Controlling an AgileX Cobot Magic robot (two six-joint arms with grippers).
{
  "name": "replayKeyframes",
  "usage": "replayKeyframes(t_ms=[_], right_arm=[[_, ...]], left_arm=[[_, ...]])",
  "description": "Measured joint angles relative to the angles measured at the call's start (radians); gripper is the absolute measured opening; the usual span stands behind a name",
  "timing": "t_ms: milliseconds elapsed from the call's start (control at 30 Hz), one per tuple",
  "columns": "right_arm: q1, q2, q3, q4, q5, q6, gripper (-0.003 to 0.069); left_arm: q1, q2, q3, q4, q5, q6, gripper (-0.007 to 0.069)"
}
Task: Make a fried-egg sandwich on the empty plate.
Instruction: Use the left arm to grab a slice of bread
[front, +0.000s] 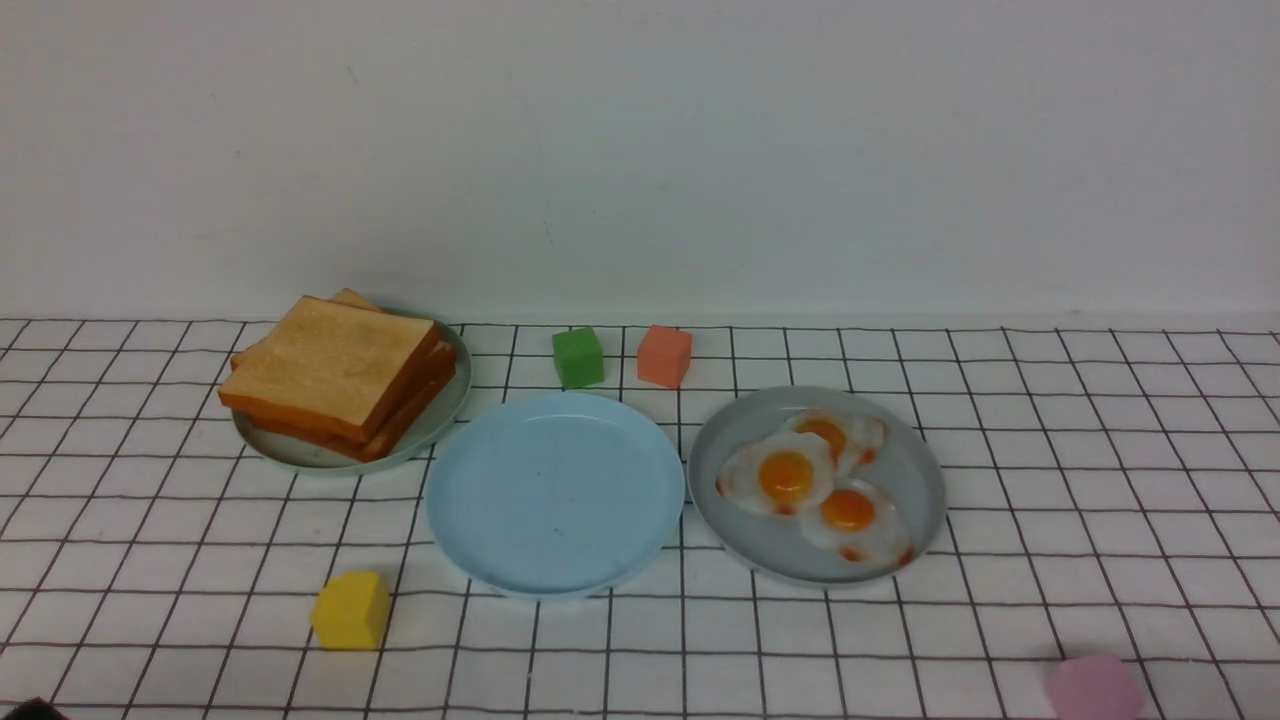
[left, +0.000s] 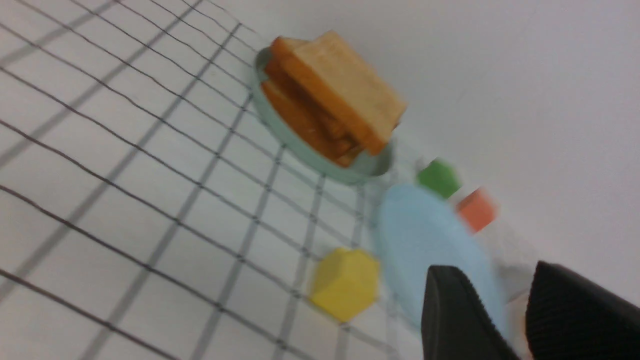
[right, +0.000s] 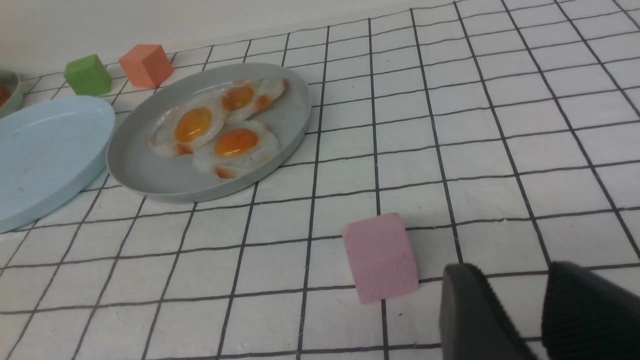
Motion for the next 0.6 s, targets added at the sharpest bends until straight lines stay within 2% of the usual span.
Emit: replayKeyframes(t_ms=[33, 100, 167, 300, 333, 367, 433, 533, 600], right_arm=[[0.000, 0.000, 0.000, 0.000, 0.000, 0.000, 0.0240], [0.000, 0.000, 0.000, 0.000, 0.000, 0.000, 0.0240], [0.000, 0.000, 0.000, 0.000, 0.000, 0.000, 0.0240], [0.000, 0.000, 0.000, 0.000, 0.000, 0.000, 0.0240], [0.000, 0.000, 0.000, 0.000, 0.000, 0.000, 0.0240], [0.000, 0.000, 0.000, 0.000, 0.000, 0.000, 0.0240], [0.000, 0.000, 0.000, 0.000, 0.000, 0.000, 0.0240], [0.000, 0.000, 0.000, 0.000, 0.000, 0.000, 0.0240], [0.000, 0.000, 0.000, 0.000, 0.000, 0.000, 0.0240]], left_arm=[[0.000, 0.000, 0.000, -0.015, -0.006, -0.006, 0.0237], [0.000, 0.000, 0.000, -0.137, -0.096, -0.028, 0.0237], [0.000, 0.000, -0.008, -0.158, -0.105, -0.009, 0.0237], [0.000, 0.006, -0.083, -0.168, -0.002, 0.067, 0.0197], [0.000, 0.059, -0.156, -0.171, 0.070, 0.143, 0.0147], [0.000, 0.059, -0.165, -0.171, 0.079, 0.143, 0.0141], [-0.012, 0.191, -0.278, -0.166, 0.186, 0.260, 0.0060], [-0.076, 0.348, -0.418, -0.121, 0.285, 0.370, 0.0004], [-0.126, 0.437, -0.502, -0.064, 0.369, 0.393, -0.0011]])
